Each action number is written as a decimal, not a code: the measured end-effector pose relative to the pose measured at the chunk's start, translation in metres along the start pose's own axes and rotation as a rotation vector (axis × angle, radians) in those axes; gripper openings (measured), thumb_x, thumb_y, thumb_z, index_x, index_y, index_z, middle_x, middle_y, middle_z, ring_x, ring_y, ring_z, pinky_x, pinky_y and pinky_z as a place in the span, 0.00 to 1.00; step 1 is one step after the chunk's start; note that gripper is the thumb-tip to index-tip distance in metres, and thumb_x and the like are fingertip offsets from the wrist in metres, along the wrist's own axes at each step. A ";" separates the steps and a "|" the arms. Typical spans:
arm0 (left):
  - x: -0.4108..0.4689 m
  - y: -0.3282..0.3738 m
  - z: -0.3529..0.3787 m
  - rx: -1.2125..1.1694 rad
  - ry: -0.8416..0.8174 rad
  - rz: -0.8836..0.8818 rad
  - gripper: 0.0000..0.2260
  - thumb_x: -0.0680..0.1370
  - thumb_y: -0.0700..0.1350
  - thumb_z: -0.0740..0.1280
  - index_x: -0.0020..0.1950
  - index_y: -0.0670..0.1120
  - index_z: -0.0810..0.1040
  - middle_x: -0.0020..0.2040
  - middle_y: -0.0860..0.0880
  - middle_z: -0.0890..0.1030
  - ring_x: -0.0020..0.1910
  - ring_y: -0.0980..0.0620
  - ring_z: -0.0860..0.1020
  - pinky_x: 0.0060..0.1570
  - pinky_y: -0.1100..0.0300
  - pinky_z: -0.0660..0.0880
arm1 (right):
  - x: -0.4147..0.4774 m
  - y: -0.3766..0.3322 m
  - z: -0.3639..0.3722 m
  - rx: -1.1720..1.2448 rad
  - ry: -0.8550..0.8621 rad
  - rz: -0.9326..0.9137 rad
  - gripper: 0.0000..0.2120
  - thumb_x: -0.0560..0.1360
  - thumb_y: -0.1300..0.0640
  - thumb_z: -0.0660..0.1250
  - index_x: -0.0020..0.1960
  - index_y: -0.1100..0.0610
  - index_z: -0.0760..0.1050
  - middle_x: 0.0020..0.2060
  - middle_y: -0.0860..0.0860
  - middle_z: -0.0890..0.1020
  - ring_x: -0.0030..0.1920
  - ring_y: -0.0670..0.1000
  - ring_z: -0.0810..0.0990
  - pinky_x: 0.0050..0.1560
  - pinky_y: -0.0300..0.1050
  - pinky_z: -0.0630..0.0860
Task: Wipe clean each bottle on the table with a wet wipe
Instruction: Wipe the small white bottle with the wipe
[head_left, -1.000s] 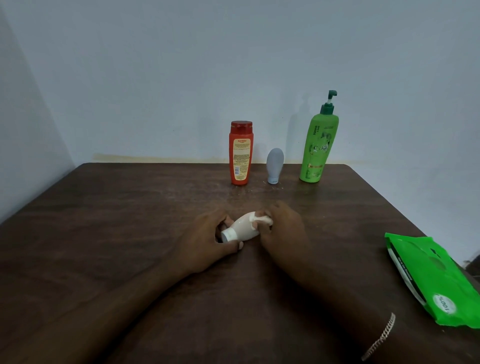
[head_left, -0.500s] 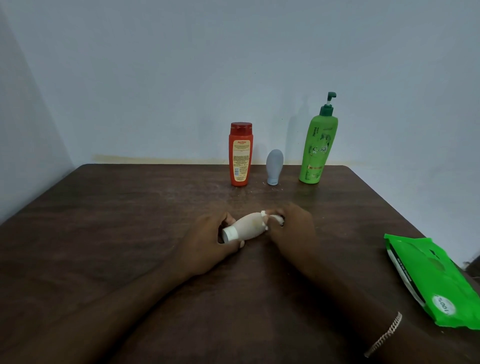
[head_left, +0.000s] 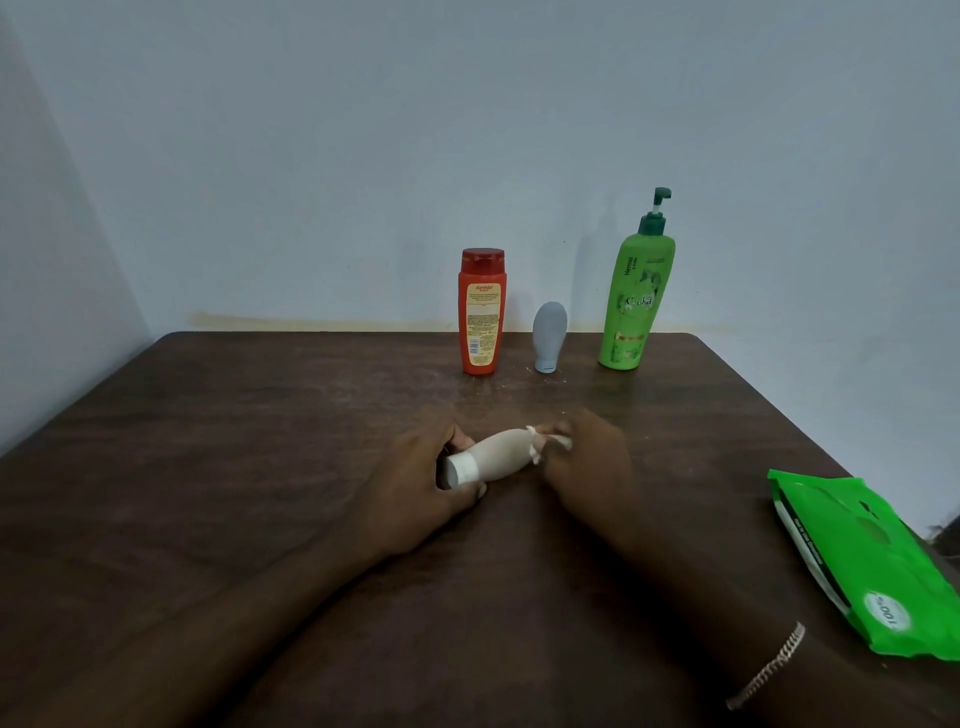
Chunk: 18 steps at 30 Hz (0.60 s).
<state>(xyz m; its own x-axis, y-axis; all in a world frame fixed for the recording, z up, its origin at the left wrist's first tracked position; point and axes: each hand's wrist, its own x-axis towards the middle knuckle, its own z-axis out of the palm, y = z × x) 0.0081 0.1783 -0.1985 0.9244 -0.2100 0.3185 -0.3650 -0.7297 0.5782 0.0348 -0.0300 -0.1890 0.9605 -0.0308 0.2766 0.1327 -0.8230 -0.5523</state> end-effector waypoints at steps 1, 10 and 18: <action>0.000 -0.001 0.000 -0.001 0.003 0.003 0.14 0.72 0.52 0.77 0.53 0.56 0.77 0.48 0.61 0.78 0.48 0.65 0.76 0.40 0.68 0.73 | 0.000 0.002 0.002 0.057 0.019 0.031 0.10 0.76 0.56 0.69 0.55 0.56 0.82 0.49 0.50 0.82 0.44 0.44 0.74 0.34 0.28 0.63; 0.002 -0.003 0.003 0.022 0.009 0.004 0.16 0.70 0.51 0.78 0.52 0.55 0.75 0.47 0.59 0.78 0.45 0.60 0.77 0.41 0.64 0.76 | -0.013 -0.032 0.000 -0.154 -0.094 -0.285 0.14 0.76 0.57 0.67 0.61 0.57 0.76 0.60 0.54 0.72 0.52 0.48 0.70 0.50 0.38 0.65; 0.003 -0.003 0.006 0.008 0.022 -0.020 0.16 0.69 0.50 0.79 0.48 0.56 0.73 0.45 0.58 0.77 0.42 0.61 0.77 0.37 0.66 0.74 | -0.026 -0.044 -0.002 -0.274 -0.223 -0.572 0.24 0.76 0.55 0.67 0.71 0.56 0.69 0.70 0.55 0.66 0.67 0.53 0.66 0.67 0.46 0.67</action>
<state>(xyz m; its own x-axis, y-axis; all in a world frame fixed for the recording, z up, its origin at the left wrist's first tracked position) 0.0123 0.1756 -0.2038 0.9287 -0.1808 0.3237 -0.3455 -0.7386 0.5789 0.0030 0.0061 -0.1702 0.7890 0.5462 0.2814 0.5968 -0.7901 -0.1397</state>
